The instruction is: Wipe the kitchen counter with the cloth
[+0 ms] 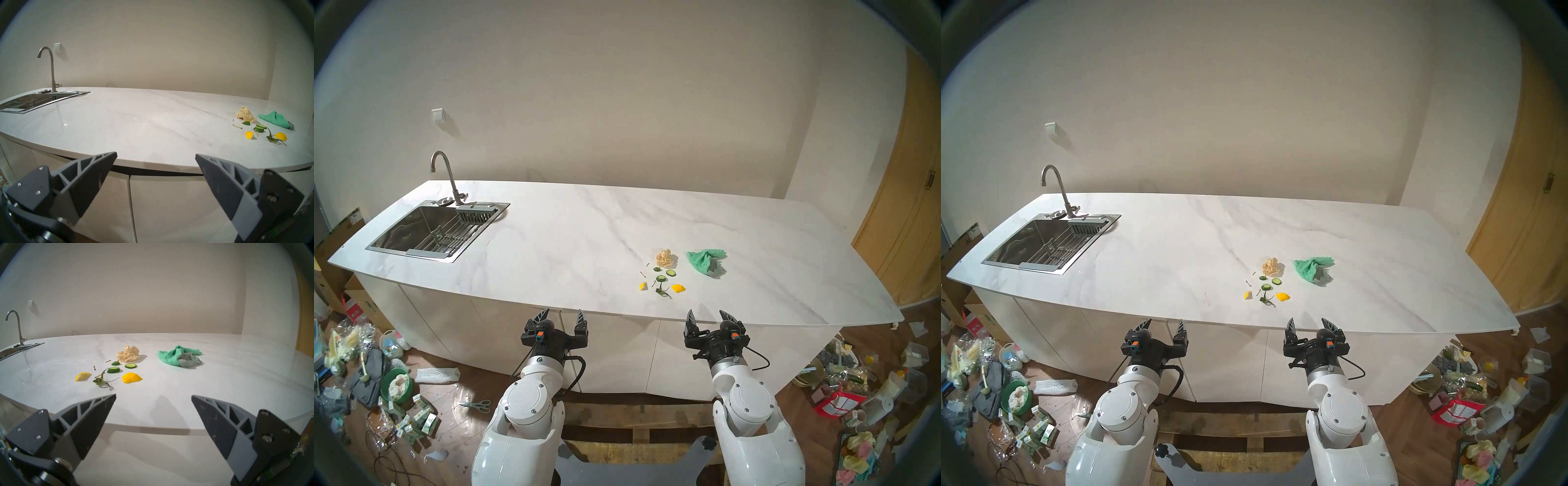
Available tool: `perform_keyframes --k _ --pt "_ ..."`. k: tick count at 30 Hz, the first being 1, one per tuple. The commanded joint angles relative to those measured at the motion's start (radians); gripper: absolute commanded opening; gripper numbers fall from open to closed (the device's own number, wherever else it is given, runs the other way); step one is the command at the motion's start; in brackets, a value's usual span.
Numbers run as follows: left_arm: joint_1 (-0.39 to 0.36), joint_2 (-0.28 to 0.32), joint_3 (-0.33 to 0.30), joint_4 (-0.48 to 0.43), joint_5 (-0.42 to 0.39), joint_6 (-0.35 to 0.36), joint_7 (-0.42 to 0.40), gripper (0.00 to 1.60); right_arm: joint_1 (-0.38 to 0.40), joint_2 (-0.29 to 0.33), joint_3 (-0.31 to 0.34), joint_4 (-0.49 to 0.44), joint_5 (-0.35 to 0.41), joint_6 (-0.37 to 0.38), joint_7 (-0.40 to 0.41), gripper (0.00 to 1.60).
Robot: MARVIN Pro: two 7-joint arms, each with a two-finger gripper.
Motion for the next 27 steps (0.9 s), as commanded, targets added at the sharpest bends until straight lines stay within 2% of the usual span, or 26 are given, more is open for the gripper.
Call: perform_keyframes --k 1,8,9,11,16,17,19,24,27 --pt "-0.004 0.001 0.001 -0.023 -0.001 -0.004 -0.003 1.60 0.026 -0.007 -0.003 -0.059 -0.002 0.026 -0.007 1.60" --pt "-0.005 0.001 0.002 -0.022 -0.001 -0.005 -0.002 1.60 0.072 0.002 -0.007 -0.070 0.007 0.054 0.009 1.60" --pt "-0.005 0.001 0.002 -0.022 -0.001 -0.005 -0.002 1.60 0.084 0.020 -0.015 -0.066 -0.023 0.043 0.007 1.60" --pt "-0.005 0.001 0.002 -0.022 -0.001 -0.005 -0.002 1.60 0.105 0.014 -0.017 -0.055 -0.036 0.030 -0.010 1.60" --pt "-0.005 0.001 0.002 -0.021 -0.001 -0.005 -0.002 1.60 0.162 0.032 -0.026 -0.051 -0.058 0.117 0.003 1.60" --pt "-0.005 0.001 0.002 -0.021 -0.001 -0.005 -0.002 1.60 0.179 0.033 -0.023 -0.031 -0.026 0.092 0.032 1.60" --pt "-0.005 0.001 0.002 -0.021 -0.001 -0.005 -0.002 1.60 0.196 0.028 -0.028 -0.017 -0.049 0.089 0.020 1.60" --pt "-0.006 0.001 0.002 -0.020 -0.001 -0.006 -0.001 1.60 0.247 0.020 -0.047 -0.001 -0.089 0.137 0.013 1.60" --pt "-0.006 0.001 0.002 -0.019 -0.001 -0.006 -0.001 1.60 0.277 0.027 -0.049 0.013 -0.089 0.167 0.043 1.60"
